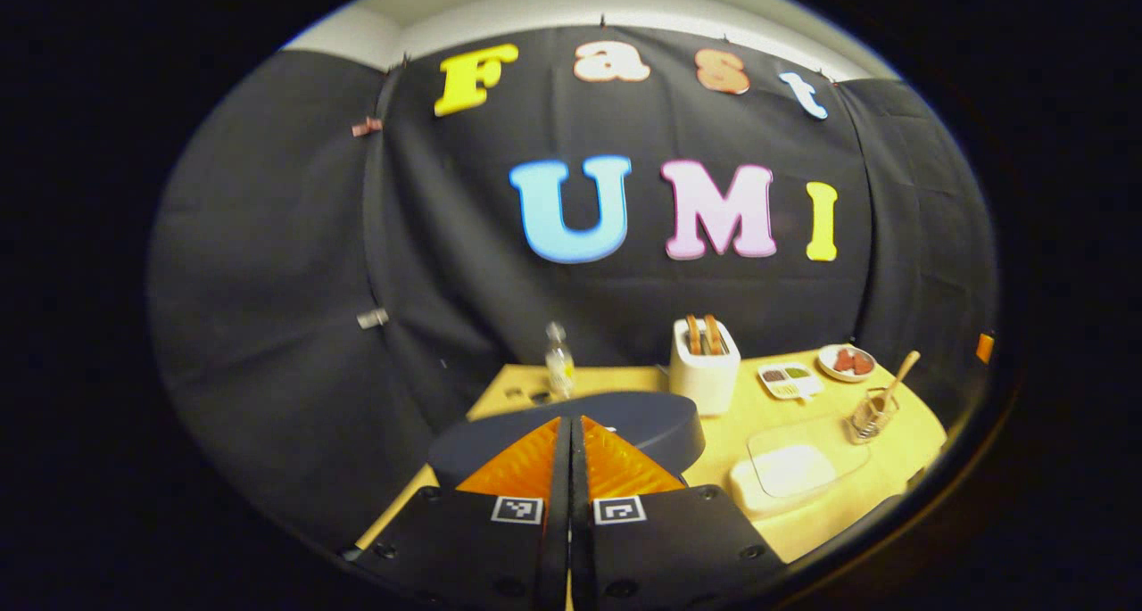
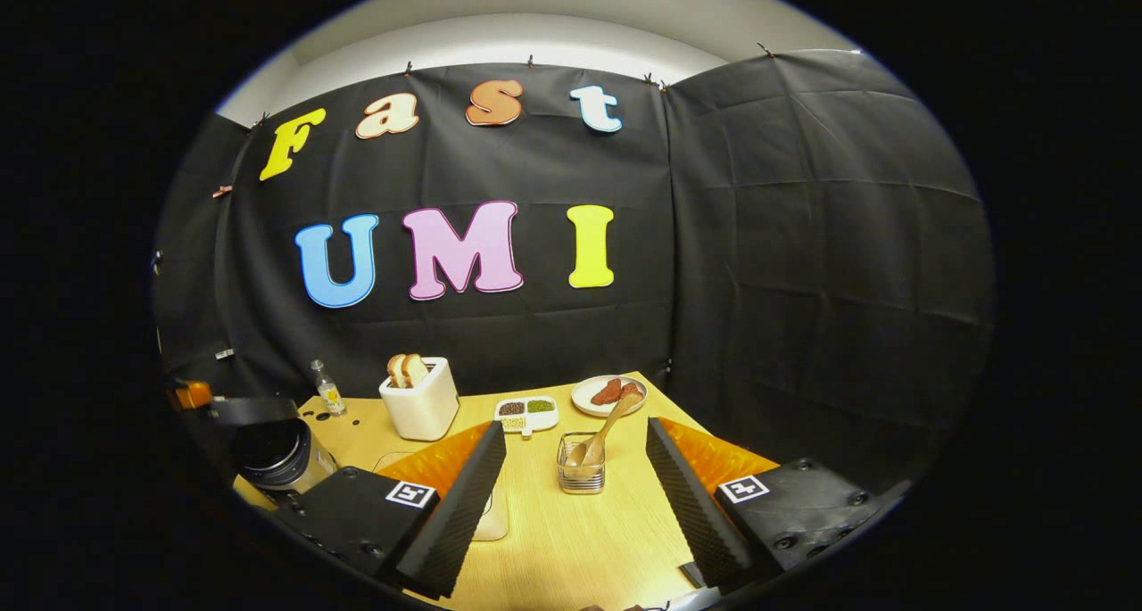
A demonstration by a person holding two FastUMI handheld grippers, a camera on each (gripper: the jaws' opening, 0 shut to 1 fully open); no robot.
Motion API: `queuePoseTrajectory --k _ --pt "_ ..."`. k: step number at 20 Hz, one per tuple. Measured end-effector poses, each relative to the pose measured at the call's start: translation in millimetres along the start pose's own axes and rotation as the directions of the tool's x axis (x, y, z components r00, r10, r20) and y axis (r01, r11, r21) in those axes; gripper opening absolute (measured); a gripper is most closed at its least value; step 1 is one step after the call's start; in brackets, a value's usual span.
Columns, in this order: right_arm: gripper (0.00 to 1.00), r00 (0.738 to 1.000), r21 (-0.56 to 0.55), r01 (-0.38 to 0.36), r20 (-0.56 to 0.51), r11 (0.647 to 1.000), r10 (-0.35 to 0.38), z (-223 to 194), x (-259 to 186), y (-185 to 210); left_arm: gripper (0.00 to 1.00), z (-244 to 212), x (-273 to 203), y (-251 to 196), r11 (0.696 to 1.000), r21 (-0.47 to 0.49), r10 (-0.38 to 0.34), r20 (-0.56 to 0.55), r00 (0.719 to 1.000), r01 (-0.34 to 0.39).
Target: Close the left gripper, press the button to open the rice cooker; take a wooden spoon from the chopstick holder with the right hand, scoop a spoonful of rice and pour it into the rice cooker, then put the wooden spoon back into the chopstick holder.
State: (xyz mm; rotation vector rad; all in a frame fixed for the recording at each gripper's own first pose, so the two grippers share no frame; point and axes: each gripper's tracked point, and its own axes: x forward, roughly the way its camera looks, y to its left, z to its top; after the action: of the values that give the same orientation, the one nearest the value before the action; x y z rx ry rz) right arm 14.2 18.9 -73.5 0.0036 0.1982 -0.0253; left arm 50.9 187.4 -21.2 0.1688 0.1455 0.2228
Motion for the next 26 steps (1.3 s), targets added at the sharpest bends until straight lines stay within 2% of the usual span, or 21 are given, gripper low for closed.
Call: queuePoseTrajectory --k 2,6,11,13,15,16,20,26 --pt "0.99 1.0 -0.005 -0.016 -0.003 1.0 0.016 0 5 4 0.07 30 -17 -3 1.0 -0.006 0.019 0.068 0.997 -0.019" --pt "0.99 0.999 0.012 -0.035 -0.012 0.999 0.035 1 22 6 0.07 32 -45 -10 0.997 -0.076 0.025 0.103 0.994 -0.017" --pt "0.99 0.997 0.01 -0.058 -0.043 0.998 0.058 -4 53 4 0.1 7 -58 -39 0.985 -0.173 -0.01 0.011 1.0 0.012" --pt "0.99 0.996 0.02 -0.064 -0.064 0.998 0.065 -8 67 1 0.19 5 -57 -46 0.981 -0.193 -0.003 -0.009 1.0 0.002" --pt "0.99 0.994 0.028 -0.071 -0.084 0.997 0.073 -14 83 -4 0.39 5 -58 -52 0.98 -0.198 0.01 -0.013 1.0 -0.013" --pt "0.99 0.993 0.033 -0.072 -0.096 0.997 0.075 -17 91 -7 0.58 5 -59 -54 0.98 -0.2 0.018 -0.015 1.0 -0.021" --pt "0.99 0.985 0.072 -0.066 -0.155 0.995 0.077 -32 124 -23 0.96 3 -63 -65 0.978 -0.195 0.07 -0.039 0.997 -0.077" --pt "0.99 0.959 0.135 -0.01 -0.28 0.991 0.048 -68 170 -53 0.96 -9 -67 -96 0.97 -0.206 0.113 -0.104 0.988 -0.132"
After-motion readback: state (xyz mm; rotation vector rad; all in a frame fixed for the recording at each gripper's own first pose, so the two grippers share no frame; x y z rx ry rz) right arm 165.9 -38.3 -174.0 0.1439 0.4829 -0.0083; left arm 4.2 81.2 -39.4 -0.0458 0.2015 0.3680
